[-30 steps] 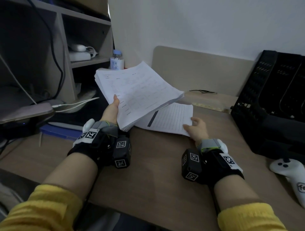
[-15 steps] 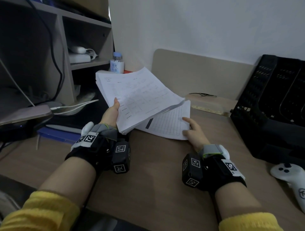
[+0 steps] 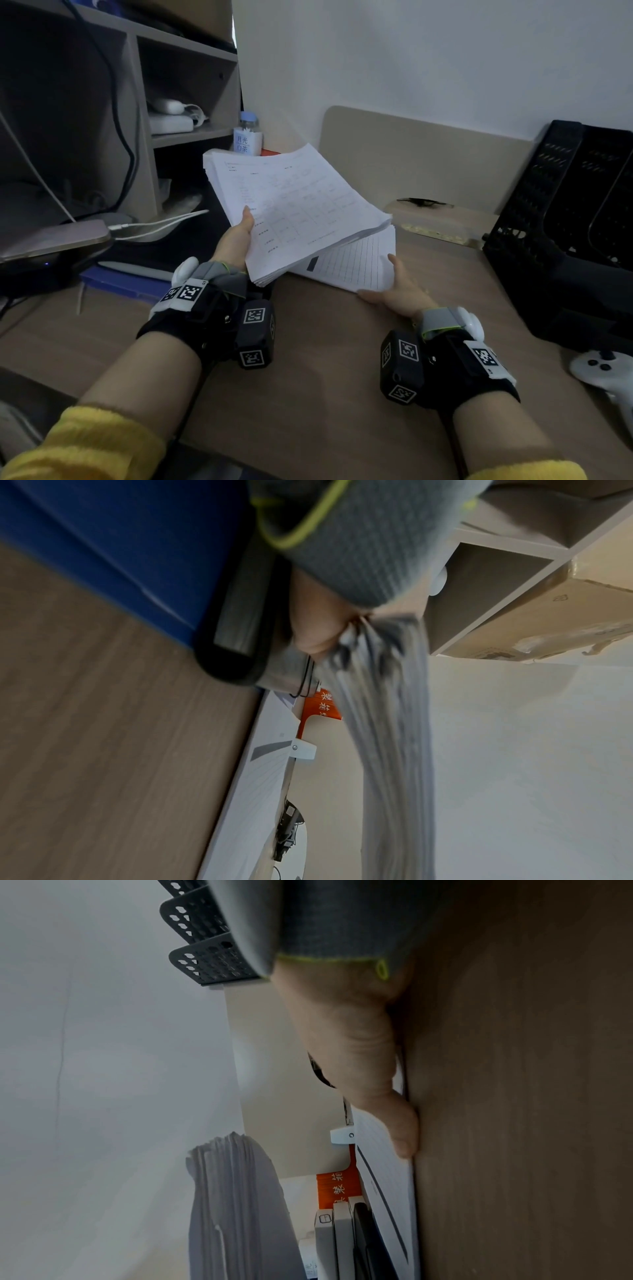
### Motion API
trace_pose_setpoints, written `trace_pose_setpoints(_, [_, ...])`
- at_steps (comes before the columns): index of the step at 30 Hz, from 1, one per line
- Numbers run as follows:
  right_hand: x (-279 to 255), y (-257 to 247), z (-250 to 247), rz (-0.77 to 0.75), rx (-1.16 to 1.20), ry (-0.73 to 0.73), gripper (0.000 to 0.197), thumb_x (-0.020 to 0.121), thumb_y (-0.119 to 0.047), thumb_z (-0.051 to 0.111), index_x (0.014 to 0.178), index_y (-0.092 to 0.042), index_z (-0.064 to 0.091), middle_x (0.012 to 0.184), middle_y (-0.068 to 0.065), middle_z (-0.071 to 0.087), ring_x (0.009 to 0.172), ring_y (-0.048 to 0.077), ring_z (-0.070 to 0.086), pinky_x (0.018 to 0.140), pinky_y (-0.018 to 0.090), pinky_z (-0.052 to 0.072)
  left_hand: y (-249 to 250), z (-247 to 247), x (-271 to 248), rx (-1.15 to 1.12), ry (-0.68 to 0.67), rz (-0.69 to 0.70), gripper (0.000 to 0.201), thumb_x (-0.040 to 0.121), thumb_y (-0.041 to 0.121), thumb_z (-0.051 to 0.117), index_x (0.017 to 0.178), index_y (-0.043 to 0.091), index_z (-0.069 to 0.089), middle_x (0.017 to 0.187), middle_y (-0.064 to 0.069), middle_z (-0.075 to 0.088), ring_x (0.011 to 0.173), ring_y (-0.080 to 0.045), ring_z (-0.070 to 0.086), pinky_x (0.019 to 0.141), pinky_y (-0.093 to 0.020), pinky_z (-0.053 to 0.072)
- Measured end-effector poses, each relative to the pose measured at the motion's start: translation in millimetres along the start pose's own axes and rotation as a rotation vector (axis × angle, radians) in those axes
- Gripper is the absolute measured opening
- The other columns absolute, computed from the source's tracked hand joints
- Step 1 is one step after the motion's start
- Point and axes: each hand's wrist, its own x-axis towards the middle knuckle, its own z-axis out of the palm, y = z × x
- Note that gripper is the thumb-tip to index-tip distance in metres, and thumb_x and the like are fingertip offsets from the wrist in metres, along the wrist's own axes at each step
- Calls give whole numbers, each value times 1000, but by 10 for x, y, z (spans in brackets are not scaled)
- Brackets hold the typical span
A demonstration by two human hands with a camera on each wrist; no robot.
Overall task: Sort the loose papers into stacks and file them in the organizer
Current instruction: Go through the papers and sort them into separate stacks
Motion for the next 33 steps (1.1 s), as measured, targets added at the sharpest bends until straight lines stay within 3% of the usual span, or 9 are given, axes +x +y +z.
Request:
trace_pose_setpoints(7, [7,16,34,-35,-1,57,78,85,-56,58,149,-34,21,157,3,26,143,29,25,118,48,15,-8,-30,17,136,2,48,63,79,67,55,109,14,68,110,-7,72,103,-27,68,99,-45,50])
trace_pose_setpoints(9, [-3,-15,20,-95,312,214,57,94,-44,50,145,-21,36,150,10,37,138,26,34,114,47,27,2,15,-53,166,3,87,58,88,60,53,117,11,64,111,-7,71,97,-23,69,87,-37,56])
trace_pose_setpoints(11, [-53,-88,-30,-99,657,350,42,102,-28,37,136,-6,48,139,13,50,127,20,47,99,32,42,6,65,-108,216,-1,119,50,94,52,51,119,9,61,110,-6,70,93,-19,68,71,-26,55])
trace_pose_setpoints(13, [-109,-151,-68,-107,873,324,41,104,-28,33,133,-6,51,128,3,57,121,15,50,81,19,44,-8,83,-101,251,-11,141,50,94,49,53,122,8,59,114,-8,68,98,-22,67,78,-30,55])
trace_pose_setpoints(16, [-113,-151,-26,-145,872,111,46,98,-48,38,136,-24,49,136,-10,54,125,14,47,102,29,39,-13,95,-119,255,-47,164,46,92,47,57,117,10,63,114,-9,69,102,-25,68,94,-42,53])
trace_pose_setpoints(20, [-170,-190,8,-238,719,-127,41,100,-33,45,140,-29,44,134,-20,48,117,0,50,95,20,43,-39,125,-132,273,-87,188,44,91,46,58,113,9,65,111,-10,70,100,-27,69,93,-45,54])
trace_pose_setpoints(24, [-135,-167,19,-335,632,-113,58,101,-18,43,151,-26,15,147,-23,24,133,-1,27,110,21,26,-51,129,-120,249,-80,185,40,92,43,58,111,8,65,109,-11,71,99,-28,69,90,-43,55])
trace_pose_setpoints(28, [-114,-130,17,-336,628,-82,55,100,-22,47,149,-30,25,151,-17,28,139,6,29,118,36,25,-47,127,-125,241,-82,193,42,92,43,57,113,7,65,108,-11,71,96,-26,70,85,-39,57])
trace_pose_setpoints(33, [-103,-96,20,-381,661,36,48,98,-16,51,143,-29,41,146,-13,42,135,9,40,113,37,36,-54,134,-128,218,-85,197,33,93,40,57,106,10,65,104,-9,71,91,-23,70,79,-34,57])
